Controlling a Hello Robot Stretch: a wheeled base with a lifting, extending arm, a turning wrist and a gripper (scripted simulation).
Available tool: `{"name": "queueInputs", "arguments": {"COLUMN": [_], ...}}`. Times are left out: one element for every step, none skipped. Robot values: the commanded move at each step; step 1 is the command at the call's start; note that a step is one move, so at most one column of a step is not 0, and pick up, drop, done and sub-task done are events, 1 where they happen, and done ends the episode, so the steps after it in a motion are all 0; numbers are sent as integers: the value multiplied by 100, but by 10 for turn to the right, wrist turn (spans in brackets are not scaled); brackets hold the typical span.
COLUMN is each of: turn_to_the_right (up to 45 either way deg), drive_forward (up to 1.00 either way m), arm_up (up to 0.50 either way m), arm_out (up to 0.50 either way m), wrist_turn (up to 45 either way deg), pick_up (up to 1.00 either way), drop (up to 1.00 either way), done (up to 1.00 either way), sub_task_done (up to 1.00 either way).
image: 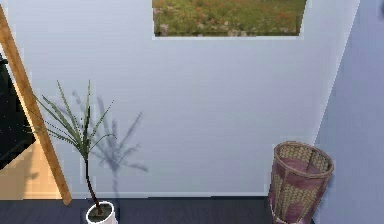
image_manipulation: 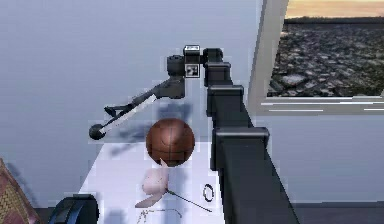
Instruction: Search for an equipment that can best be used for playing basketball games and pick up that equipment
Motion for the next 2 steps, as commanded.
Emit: {"name": "queueInputs", "arguments": {"turn_to_the_right": [0, 0], "drive_forward": [0, 0], "arm_up": [0, 0], "arm_out": [0, 0], "wrist_turn": [450, 240], "pick_up": [0, 0], "drop": [0, 0], "done": [0, 0], "sub_task_done": [0, 0]}}
